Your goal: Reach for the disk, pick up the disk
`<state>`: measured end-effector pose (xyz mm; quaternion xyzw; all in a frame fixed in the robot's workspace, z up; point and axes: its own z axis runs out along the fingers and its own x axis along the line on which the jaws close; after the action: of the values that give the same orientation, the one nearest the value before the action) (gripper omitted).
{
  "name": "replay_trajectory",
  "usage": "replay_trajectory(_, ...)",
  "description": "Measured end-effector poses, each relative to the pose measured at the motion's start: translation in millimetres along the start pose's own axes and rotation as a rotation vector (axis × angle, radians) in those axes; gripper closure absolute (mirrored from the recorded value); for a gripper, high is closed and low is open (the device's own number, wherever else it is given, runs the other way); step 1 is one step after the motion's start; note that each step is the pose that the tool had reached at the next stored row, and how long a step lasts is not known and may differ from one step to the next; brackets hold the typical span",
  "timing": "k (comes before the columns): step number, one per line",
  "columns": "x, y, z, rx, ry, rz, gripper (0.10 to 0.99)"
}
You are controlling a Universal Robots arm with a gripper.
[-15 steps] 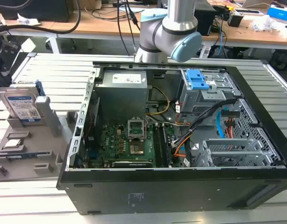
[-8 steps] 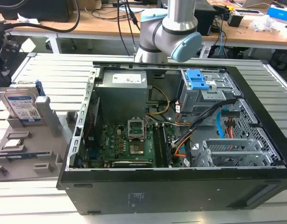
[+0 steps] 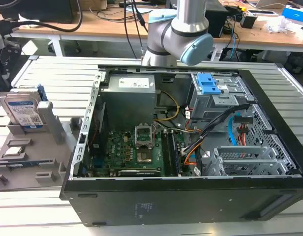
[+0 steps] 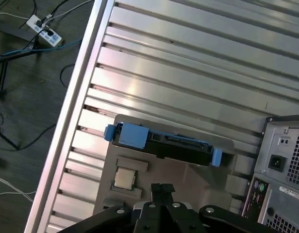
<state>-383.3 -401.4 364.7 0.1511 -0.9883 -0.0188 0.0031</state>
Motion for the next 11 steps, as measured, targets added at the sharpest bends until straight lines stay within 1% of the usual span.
replay_trajectory(1,0.0,0.0,0.0,0.000,0.0009,-0.026,0.980)
replay_trajectory(3,0.0,0.0,0.0,0.000,0.0019,-0.050,0.980)
replay_trajectory(7,0.0,0.0,0.0,0.000,0.0058,-0.152,0.980)
replay_trajectory(11,0.0,0.0,0.0,0.000,0.0079,-0.207,0.980)
